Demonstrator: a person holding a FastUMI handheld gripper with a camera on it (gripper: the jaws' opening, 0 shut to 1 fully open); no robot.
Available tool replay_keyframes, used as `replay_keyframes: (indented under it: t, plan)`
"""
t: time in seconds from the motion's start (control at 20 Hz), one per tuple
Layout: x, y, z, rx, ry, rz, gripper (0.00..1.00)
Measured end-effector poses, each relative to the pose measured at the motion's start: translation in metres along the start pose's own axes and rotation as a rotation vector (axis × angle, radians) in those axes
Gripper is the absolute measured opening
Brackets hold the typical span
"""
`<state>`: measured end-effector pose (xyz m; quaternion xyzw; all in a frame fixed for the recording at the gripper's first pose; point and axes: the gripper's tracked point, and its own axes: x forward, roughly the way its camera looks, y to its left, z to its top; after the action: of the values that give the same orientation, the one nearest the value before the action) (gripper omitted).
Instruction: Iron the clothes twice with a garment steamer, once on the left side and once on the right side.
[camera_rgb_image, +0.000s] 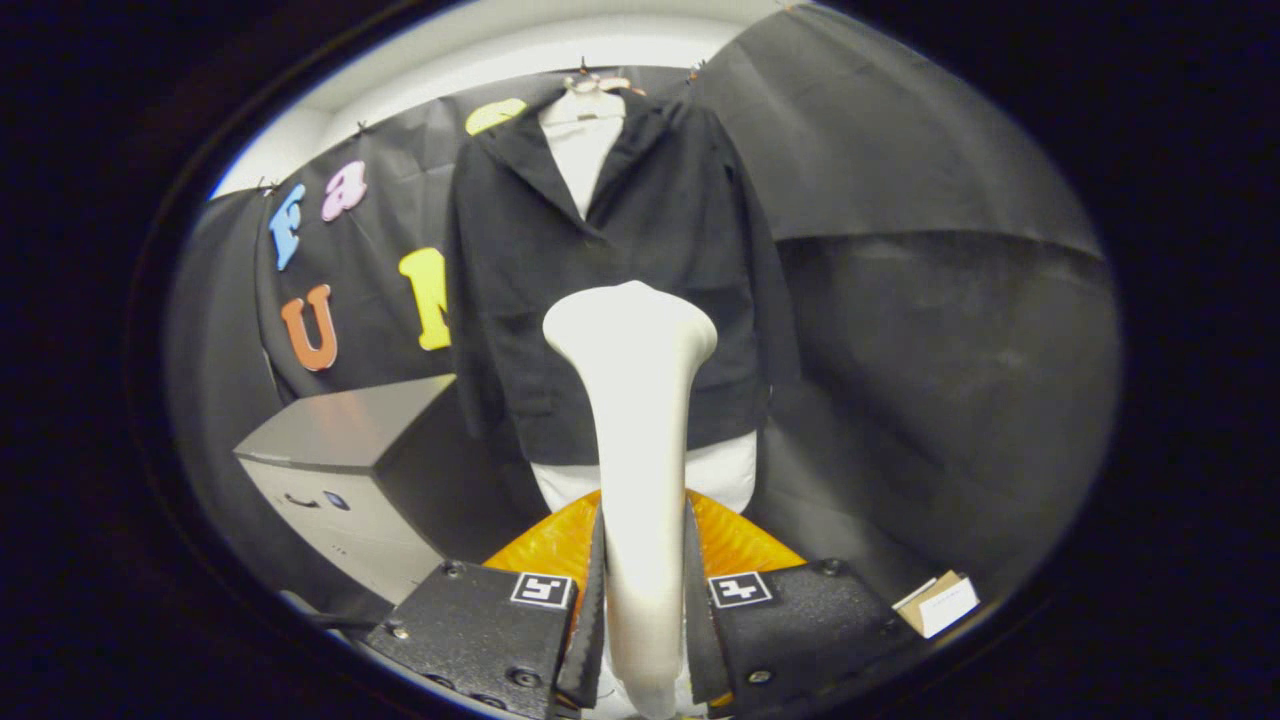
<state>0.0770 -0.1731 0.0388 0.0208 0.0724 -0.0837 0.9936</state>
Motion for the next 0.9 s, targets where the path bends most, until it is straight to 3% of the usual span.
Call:
replay_keyframes:
  t: [0.4, 0.7, 0.9]
  plan:
    - [-0.113, 0.046, 0.042, -0.045, -0.156, 0.021, 0.36]
    - [-0.177, 0.089, 0.062, -0.087, -0.234, 0.088, 0.36]
    - [-0.195, 0.110, 0.057, -0.128, -0.236, 0.135, 0.36]
